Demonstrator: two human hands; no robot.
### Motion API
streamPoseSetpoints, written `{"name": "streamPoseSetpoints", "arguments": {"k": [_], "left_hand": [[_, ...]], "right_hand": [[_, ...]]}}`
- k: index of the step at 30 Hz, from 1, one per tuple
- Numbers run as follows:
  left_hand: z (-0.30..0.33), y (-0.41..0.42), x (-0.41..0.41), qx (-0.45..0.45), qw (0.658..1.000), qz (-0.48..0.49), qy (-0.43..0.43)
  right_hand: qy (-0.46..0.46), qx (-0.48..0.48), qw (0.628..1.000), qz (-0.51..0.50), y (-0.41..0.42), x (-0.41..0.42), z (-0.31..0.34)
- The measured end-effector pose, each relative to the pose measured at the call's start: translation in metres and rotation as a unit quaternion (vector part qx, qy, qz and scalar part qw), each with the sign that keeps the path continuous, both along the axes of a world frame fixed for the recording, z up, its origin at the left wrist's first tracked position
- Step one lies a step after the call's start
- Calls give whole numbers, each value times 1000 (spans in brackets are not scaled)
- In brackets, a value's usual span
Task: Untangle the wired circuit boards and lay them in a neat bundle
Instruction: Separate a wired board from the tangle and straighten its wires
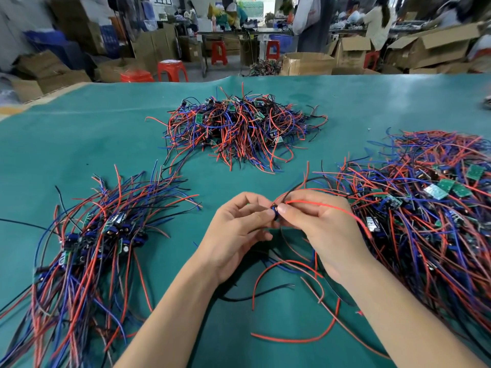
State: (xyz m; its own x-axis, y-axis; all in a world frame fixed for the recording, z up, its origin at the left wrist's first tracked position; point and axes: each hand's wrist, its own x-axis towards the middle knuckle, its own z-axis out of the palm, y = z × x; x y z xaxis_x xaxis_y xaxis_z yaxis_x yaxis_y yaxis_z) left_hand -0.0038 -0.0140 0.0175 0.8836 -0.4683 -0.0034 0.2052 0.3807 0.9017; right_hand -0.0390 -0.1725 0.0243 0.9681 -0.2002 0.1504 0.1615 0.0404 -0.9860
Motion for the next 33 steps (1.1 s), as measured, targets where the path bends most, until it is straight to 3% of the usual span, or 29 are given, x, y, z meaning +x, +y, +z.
{"name": "streamPoseSetpoints", "arguments": {"k": [7, 19, 33], "left_hand": [[1, 3, 0, -9, 999, -34, 39], [-1, 5, 4, -31, 999, 22, 27], [-3, 0, 3, 28, 999, 25, 24]], "right_hand": [[20, -11, 999, 29, -4, -1, 3], [21, -89, 996, 11, -4, -2, 6], [43, -99, 994, 11, -8, -2, 7]]}}
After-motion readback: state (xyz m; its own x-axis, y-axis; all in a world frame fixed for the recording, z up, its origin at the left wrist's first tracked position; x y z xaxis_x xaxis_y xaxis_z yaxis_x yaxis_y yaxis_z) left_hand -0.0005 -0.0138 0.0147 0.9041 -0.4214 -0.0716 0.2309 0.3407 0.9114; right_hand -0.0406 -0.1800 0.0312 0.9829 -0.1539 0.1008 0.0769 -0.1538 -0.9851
